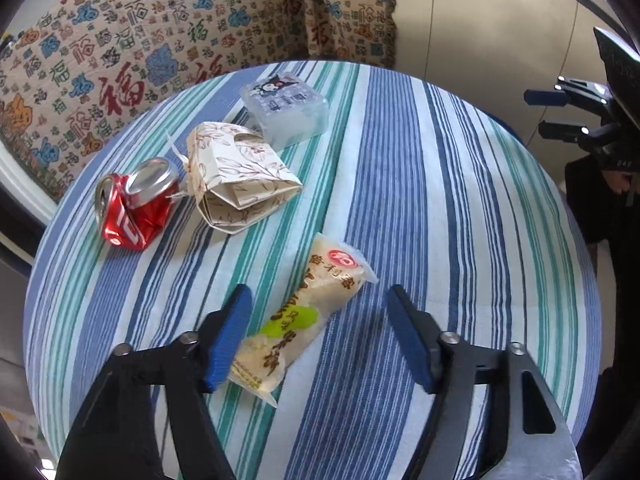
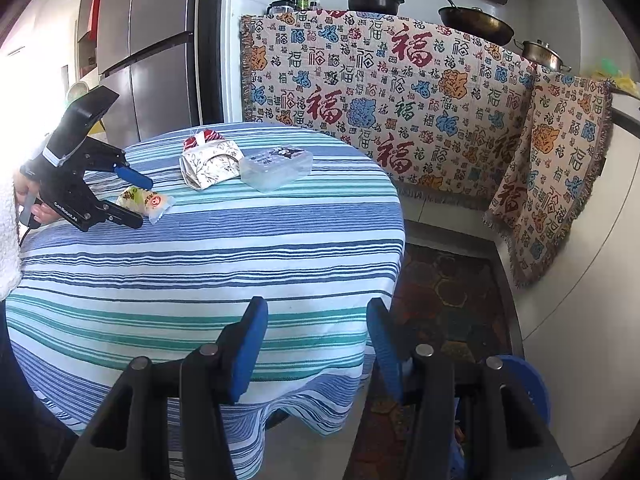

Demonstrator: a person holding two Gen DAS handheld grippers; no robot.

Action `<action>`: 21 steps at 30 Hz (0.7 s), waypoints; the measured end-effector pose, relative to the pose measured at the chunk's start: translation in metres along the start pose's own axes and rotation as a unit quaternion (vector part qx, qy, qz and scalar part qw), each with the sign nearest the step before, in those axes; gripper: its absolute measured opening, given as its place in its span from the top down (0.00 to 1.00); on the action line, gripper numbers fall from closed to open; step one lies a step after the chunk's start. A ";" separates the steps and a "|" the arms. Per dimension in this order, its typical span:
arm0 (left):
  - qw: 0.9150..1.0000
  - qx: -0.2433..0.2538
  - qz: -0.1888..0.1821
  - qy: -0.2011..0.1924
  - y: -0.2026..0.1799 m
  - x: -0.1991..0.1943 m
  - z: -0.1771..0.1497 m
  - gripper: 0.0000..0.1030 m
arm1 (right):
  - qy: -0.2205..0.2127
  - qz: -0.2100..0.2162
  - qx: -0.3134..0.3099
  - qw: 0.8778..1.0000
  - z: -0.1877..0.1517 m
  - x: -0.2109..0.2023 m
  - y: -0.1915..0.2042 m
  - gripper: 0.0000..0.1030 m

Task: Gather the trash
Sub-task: 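Grasp the cream snack wrapper with the left tool while the right tool approaches the paper box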

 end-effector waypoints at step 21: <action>0.947 -0.302 0.097 -0.058 0.029 -0.053 -0.068 0.87 | 0.008 0.028 0.028 0.999 0.015 0.003 0.021 0.49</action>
Point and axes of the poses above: each gripper's, at about its wrist camera, not at the fingertips, and x roughly the way its jaws point, y to its left, z to its top, the point moved 4 cm from there along x, roughly the way its jaws point, and after that the axes turned 4 degrees about y, right-handed, at the moved point
